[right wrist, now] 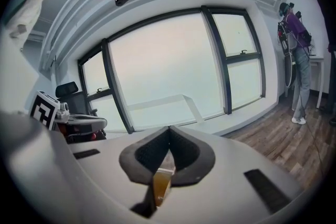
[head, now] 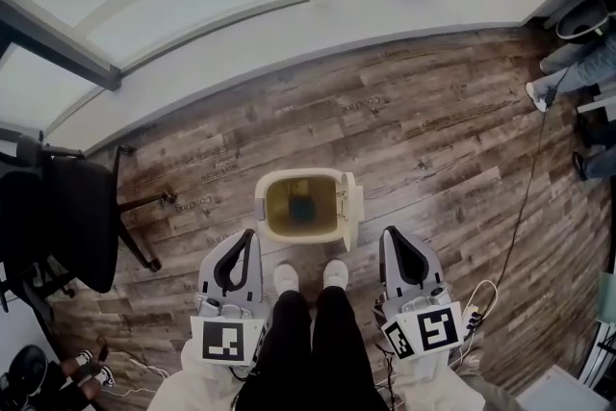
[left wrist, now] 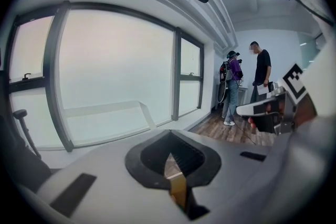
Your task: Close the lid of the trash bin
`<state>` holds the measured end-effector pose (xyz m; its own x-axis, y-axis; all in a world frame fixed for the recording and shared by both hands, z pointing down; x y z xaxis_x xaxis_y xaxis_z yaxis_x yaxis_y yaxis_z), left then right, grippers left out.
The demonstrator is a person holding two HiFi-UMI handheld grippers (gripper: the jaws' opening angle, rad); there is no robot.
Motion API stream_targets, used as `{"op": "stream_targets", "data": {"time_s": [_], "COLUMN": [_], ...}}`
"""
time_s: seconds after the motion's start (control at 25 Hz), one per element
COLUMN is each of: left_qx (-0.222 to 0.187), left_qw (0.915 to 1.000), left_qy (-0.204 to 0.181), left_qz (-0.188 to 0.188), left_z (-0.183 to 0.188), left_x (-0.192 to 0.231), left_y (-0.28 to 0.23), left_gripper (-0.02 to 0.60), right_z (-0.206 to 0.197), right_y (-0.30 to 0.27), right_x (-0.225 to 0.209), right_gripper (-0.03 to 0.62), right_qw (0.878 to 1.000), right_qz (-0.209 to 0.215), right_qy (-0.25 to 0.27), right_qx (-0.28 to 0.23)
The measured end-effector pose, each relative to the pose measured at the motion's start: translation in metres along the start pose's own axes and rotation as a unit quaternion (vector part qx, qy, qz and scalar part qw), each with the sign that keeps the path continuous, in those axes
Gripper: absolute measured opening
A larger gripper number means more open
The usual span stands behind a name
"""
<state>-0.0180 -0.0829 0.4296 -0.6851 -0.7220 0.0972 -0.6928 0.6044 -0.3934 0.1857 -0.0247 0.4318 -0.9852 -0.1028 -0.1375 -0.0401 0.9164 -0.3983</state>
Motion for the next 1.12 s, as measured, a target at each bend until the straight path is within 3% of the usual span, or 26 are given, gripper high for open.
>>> {"op": "stream_targets", "data": {"time_s": [0.44,0.72,1.12], "left_qx": [0.031,0.023,0.028], "left_qw": [0.9993,0.9994,0.9991], "left_qy": [0.019,0.026,0.033], "left_qz": [-0.010,0.003,-0.003], "left_z": [-0.064,-0.069,-0.082], "left_x": [-0.003,0.005,0.012], "left_y": [-0.021,-0.018,-0.015], "left_gripper": [0.009,0.008,0.008], "right_z": [-0.087,-0.140,-0.175], "right_y": [-0.043,-0.067,-0.084], "right_x": [-0.030,-0.035,-0.048], "right_gripper": [0.023,0.023,0.023], "right_qw": [0.999,0.996,0.993], "right_qz": [-0.011,-0.002,-0.017], "right_qy": [-0.010,0.009,0.010], "right_qx": [0.045,0.094,0.119]}}
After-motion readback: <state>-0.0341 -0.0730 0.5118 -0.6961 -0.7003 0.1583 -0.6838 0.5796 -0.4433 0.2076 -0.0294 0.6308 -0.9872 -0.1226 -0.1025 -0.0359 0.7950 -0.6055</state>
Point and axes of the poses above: the fingertips, and each gripper's own axes: y backward along the fingers, x to its left, z out of its top, the point moved 2 cm from there along y, backward along the fingers, and after that the axes turned 12 degrees about -z, right-handed, at the moved point
